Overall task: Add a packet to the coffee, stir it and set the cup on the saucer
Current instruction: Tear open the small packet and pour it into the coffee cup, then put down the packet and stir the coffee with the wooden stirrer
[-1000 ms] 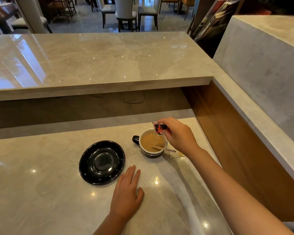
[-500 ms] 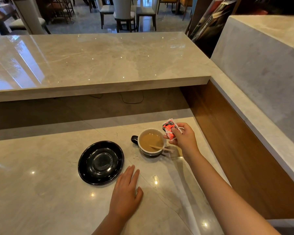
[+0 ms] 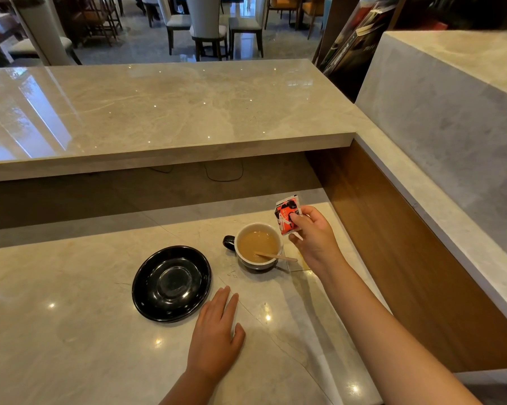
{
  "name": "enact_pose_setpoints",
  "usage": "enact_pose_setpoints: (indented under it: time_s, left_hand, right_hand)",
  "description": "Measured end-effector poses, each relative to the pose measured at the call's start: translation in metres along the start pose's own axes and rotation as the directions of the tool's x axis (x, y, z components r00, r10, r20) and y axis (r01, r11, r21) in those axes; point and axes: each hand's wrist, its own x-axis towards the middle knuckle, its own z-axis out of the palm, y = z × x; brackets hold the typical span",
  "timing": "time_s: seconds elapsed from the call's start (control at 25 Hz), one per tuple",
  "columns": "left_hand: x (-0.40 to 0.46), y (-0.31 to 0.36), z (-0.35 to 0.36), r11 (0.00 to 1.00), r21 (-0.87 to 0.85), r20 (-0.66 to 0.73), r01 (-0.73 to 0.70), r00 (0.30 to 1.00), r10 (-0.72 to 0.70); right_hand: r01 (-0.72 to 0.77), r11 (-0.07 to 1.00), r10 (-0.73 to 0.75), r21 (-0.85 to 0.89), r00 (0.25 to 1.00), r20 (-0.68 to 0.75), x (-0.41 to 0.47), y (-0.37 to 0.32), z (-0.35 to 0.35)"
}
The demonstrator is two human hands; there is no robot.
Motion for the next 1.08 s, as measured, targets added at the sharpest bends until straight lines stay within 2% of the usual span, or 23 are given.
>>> enact_pose_setpoints:
  time_s: [0.08,0.28,0.52,0.64,0.72,0.8,0.96,1.08]
  left_hand:
    - [0.0,0.001,-0.001,1.0,-0.003,-0.004,-0.001,1.0,0.001]
    - [0.0,0.002,-0.003,1.0,0.002,-0.011,-0.014,1.0,0.014]
    - [0.0,0.004,-0.004,0.999,0.012,-0.015,-0.035,0.999,0.035]
    - [0.001,0.003,-0.004,0.999,0.02,-0.011,-0.037,0.999,0.037]
    - [0.001,0.003,-0.004,0.999,0.027,-0.002,-0.027,1.0,0.027]
    - [0.002,0.002,-0.004,0.999,0.03,0.003,-0.014,1.0,0.014]
    - [0.002,0.003,-0.004,0.999,0.016,0.033,0.031,0.999,-0.032]
    - [0.002,0.004,-0.005,0.998,-0.011,0.038,0.054,0.998,-0.053]
  right_hand:
    - [-0.042,0.989,0.033,0.139,0.997,0.064,-0.004,-0.002,0.0]
    - [-0.09,0.943,0.049,0.32,0.99,0.134,-0.011,0.001,-0.009]
    - [-0.059,0.944,0.063,0.325,0.998,-0.003,-0.026,0.026,-0.059]
    - [-0.028,0.982,0.06,0.189,0.985,-0.162,-0.042,0.047,-0.097]
    - [-0.054,0.997,0.039,-0.045,0.959,-0.281,-0.05,0.062,-0.12]
    - [-0.093,0.969,-0.001,-0.227,0.923,-0.386,-0.053,0.077,-0.135]
    - [-0.083,0.951,-0.075,-0.297,0.871,-0.485,-0.051,0.096,-0.139]
    - [-0.095,0.896,-0.163,-0.434,0.839,-0.52,-0.048,0.1,-0.136]
